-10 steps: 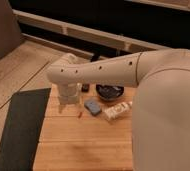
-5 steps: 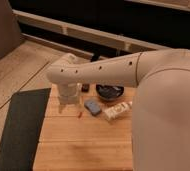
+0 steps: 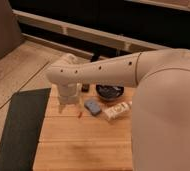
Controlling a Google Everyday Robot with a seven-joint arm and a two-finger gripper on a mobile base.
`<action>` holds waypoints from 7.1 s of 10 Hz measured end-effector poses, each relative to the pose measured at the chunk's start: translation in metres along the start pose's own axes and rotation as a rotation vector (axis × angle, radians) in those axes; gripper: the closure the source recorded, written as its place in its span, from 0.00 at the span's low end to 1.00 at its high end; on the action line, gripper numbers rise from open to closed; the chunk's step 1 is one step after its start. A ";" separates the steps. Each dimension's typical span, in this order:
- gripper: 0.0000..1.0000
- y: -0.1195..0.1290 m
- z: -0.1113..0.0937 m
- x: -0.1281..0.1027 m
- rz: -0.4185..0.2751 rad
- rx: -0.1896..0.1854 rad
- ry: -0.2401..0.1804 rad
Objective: Place the eraser on the white sponge
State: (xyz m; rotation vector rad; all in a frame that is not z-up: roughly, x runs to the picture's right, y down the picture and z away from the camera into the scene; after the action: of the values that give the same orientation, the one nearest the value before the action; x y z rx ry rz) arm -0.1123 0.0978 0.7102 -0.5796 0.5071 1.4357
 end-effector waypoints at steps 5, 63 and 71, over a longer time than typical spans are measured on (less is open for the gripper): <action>0.35 -0.031 0.003 -0.092 -0.005 -0.068 -0.138; 1.00 -0.134 0.075 -0.304 -0.360 0.159 -0.001; 1.00 -0.112 0.071 -0.328 -0.464 0.255 -0.071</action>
State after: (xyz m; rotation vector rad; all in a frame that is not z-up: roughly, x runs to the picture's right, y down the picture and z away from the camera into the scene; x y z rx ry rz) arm -0.0273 -0.1116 0.9820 -0.4053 0.4549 0.9307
